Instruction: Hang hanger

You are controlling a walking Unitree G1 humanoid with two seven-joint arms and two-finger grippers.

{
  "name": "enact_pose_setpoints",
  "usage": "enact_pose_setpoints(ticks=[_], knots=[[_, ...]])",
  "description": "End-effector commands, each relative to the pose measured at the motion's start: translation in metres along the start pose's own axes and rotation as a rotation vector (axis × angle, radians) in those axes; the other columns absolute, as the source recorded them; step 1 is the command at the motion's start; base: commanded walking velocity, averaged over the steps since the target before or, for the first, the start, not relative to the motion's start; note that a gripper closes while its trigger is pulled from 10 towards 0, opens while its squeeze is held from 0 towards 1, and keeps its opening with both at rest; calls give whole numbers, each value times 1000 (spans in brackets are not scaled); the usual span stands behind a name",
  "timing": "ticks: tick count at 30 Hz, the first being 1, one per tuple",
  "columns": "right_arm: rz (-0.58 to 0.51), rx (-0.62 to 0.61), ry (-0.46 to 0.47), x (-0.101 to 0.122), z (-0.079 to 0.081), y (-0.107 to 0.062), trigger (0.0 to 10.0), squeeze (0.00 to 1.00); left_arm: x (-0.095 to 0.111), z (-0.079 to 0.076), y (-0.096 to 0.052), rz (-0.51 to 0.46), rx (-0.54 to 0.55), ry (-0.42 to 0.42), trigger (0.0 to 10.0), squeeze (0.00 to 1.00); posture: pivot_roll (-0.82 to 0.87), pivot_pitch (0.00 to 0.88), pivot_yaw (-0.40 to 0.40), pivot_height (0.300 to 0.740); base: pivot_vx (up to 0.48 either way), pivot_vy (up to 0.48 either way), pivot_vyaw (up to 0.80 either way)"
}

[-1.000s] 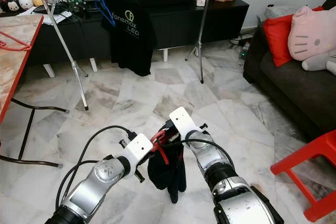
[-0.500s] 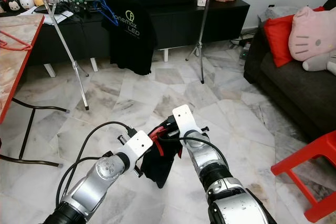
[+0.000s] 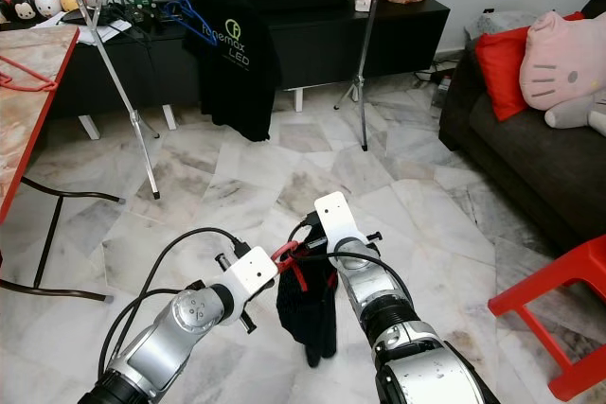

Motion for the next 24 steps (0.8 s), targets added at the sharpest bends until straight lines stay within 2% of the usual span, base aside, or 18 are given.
enact_pose_setpoints(ticks=[1, 3, 7, 8, 10, 19, 24], knots=[[-50, -55, 27, 16, -19, 0, 10000, 0, -23, 16, -3, 93, 76, -2, 10000, 0, 6, 0, -65, 740, 0, 0, 0], [-56, -36, 61, 18, -16, 0, 10000, 0, -22, 14, -3, 88, 56, -7, 10000, 0, 6, 0, -65, 740, 0, 0, 0], [-87, 20, 105, 27, -7, 0, 10000, 0, -18, -5, -2, 56, -63, -67, 10000, 0, 3, 0, -67, 740, 0, 0, 0], [-87, 20, 105, 27, -7, 0, 10000, 0, -18, -5, -2, 56, -63, -67, 10000, 0, 3, 0, -67, 740, 0, 0, 0], [-122, 61, 101, 34, -2, -1, 10000, 0, -9, -19, -3, 6, -147, -122, 10000, 0, 3, 0, -68, 740, 0, 0, 0], [-158, 114, 30, 39, 0, -1, 10000, 0, -6, -29, -5, -14, -229, -118, 10000, 0, 3, 0, -70, 740, 0, 0, 0], [-176, 155, 23, 43, 3, -3, 10000, 0, -2, -22, -3, -59, -184, -142, 10000, 0, 0, 0, -70, 740, 0, 0, 0]])
Point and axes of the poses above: a point about 5 cm out from each wrist's last joint towards the gripper, its own y axis pointing out of the wrist towards the gripper, its own x axis along the axis of the wrist's last joint, z = x × y, the point moved 2 cm from there along y, pointing out of the wrist towards the gripper, and after that the axes turned 11 degrees about -y, right-handed, at the moved point
